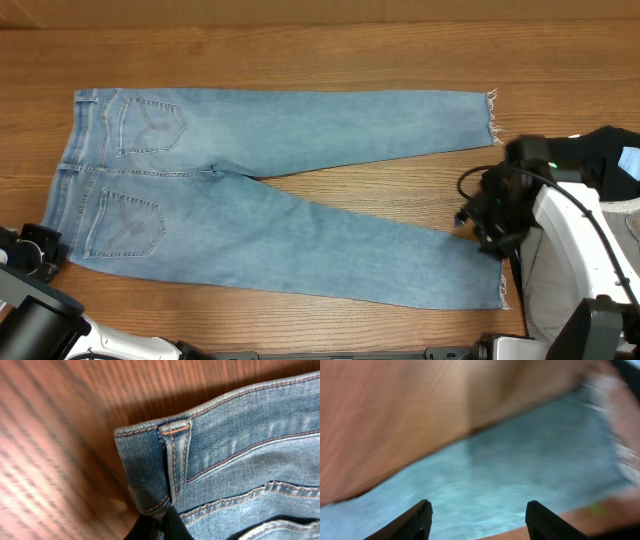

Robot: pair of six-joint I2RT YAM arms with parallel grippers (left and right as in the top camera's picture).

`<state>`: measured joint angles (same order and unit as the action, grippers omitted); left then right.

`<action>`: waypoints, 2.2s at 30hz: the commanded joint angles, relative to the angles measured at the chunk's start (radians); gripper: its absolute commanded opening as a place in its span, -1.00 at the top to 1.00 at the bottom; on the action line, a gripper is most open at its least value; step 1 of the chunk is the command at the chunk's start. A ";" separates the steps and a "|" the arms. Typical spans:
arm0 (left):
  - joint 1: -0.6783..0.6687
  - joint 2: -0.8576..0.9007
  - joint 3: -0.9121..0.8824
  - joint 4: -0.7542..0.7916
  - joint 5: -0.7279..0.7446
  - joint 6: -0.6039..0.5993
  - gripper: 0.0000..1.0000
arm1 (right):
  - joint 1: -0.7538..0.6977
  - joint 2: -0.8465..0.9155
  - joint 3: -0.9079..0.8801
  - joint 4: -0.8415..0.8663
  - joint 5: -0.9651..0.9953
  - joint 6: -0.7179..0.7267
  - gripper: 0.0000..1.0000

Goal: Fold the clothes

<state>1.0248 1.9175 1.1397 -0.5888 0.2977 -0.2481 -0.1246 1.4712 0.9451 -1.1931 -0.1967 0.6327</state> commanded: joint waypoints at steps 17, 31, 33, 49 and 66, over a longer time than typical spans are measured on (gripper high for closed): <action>-0.009 0.025 -0.002 -0.004 0.092 0.017 0.92 | -0.251 0.011 -0.451 0.166 -0.067 0.080 0.02; -0.009 -0.072 0.081 -0.071 0.108 0.047 0.91 | -0.251 -0.020 -0.310 0.146 -0.063 -0.029 0.89; -0.009 -0.122 0.121 -0.105 0.135 0.047 0.92 | -0.251 -0.041 -0.232 0.100 -0.067 -0.073 0.92; -0.004 -0.735 0.154 -0.416 -0.234 -0.129 0.92 | -0.251 -0.292 0.420 -0.361 -0.067 -0.245 0.92; -0.141 -0.357 0.171 -0.235 -0.298 -0.100 0.92 | -0.030 0.189 0.563 0.165 -0.161 -0.045 0.92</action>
<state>0.9104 1.5009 1.2858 -0.8886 0.0742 -0.3904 -0.1864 1.5787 1.4929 -1.1095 -0.4152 0.5282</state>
